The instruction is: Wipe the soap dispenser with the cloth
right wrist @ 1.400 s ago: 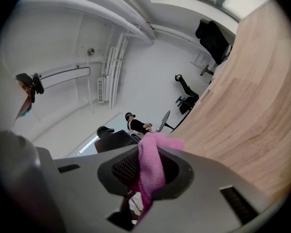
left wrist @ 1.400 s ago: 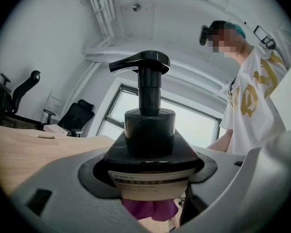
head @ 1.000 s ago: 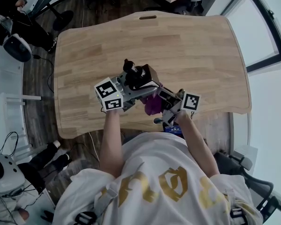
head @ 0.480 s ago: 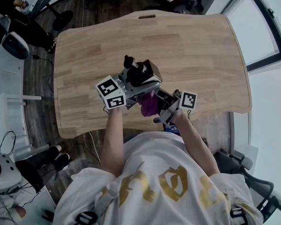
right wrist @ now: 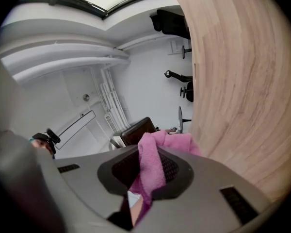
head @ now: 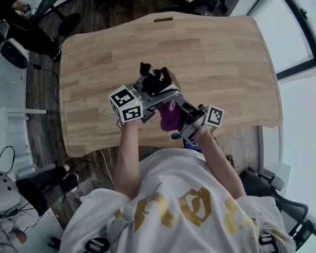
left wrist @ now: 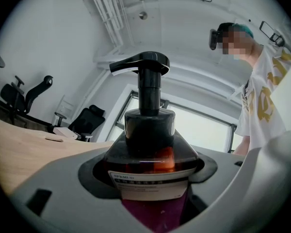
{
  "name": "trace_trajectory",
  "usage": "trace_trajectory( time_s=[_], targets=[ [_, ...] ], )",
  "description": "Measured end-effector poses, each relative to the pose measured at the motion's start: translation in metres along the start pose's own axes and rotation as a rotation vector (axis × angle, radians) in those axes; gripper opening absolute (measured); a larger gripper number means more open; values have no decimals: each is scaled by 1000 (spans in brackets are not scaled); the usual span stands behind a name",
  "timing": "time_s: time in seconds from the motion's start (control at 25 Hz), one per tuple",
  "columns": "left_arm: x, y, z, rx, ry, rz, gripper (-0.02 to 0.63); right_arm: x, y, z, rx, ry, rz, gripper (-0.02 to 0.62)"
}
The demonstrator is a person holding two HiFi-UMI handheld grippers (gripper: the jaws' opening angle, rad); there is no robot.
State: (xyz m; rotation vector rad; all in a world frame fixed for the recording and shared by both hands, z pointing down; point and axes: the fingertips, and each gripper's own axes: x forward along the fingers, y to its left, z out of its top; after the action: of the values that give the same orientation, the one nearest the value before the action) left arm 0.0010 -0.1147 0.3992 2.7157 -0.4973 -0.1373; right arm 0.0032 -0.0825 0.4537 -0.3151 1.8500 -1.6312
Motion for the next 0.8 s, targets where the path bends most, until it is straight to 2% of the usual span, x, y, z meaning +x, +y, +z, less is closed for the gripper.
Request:
trace_trajectory(
  time_s=[0.24, 0.64, 0.8],
  targets=[
    [3, -2, -8, -1, 36, -10, 359, -11, 7, 24, 14, -98, 36, 51],
    [-1, -11, -14, -35, 46, -70, 359, -19, 11, 39, 17, -168, 50, 51],
    [0, -16, -24, -41, 80, -89, 359, -24, 13, 49, 18, -203, 63, 51]
  ],
)
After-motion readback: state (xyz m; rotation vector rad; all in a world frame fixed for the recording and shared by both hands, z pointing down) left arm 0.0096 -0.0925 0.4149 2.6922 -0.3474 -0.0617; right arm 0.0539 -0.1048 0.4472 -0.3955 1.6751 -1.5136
